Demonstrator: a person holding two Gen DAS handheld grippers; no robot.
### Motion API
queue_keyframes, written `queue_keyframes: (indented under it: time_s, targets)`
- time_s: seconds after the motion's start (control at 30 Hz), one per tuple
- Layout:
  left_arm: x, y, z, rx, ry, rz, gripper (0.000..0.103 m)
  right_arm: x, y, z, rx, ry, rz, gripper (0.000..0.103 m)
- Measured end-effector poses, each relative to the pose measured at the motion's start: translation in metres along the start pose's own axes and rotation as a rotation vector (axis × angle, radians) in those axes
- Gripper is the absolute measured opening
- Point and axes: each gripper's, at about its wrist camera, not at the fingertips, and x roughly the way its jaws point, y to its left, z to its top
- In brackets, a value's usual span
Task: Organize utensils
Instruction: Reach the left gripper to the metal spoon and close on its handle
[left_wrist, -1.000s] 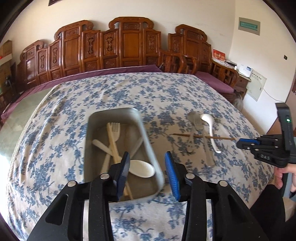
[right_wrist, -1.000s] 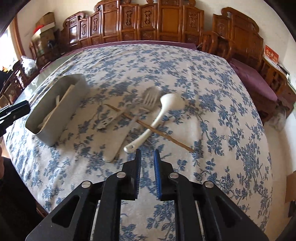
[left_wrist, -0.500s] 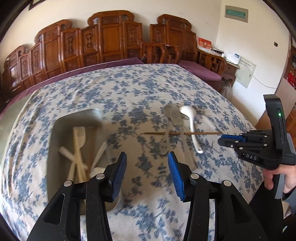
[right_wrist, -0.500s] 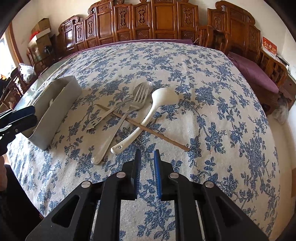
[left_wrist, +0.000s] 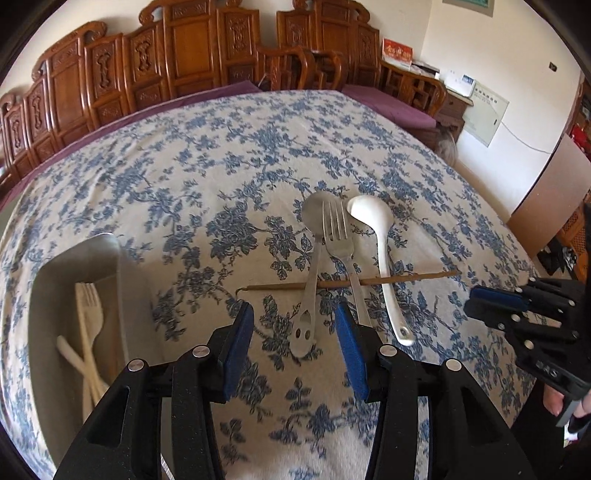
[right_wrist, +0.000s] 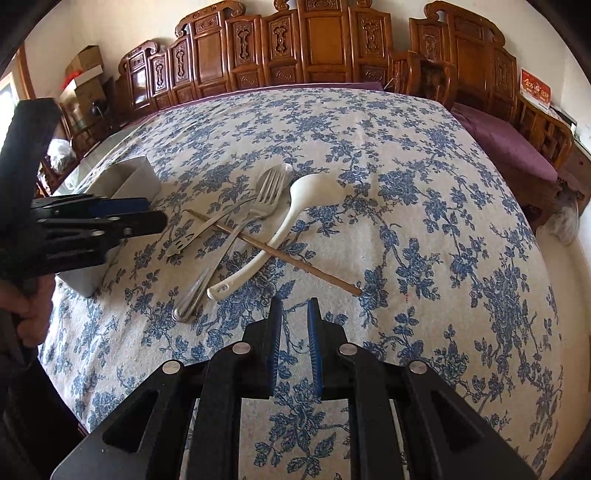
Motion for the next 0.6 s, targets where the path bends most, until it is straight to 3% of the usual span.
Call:
queue_keyframes:
  time_s: [0.13, 0.33, 0.6]
  targets:
    - [0.014, -0.006, 0.008, 0.004, 0.032, -0.007, 0.042, 0.000, -0.005, -0.002, 0.018, -0.001, 0.007, 0.016]
    - [0.041, -0.011, 0.017, 0.023, 0.098, 0.006, 0.031, 0.003, -0.008, -0.004, 0.019, 0.003, 0.001, 0.016]
    - [0.057, -0.011, 0.020, 0.031, 0.128, 0.017, 0.030, 0.001, -0.012, -0.002, 0.026, -0.006, 0.007, 0.016]
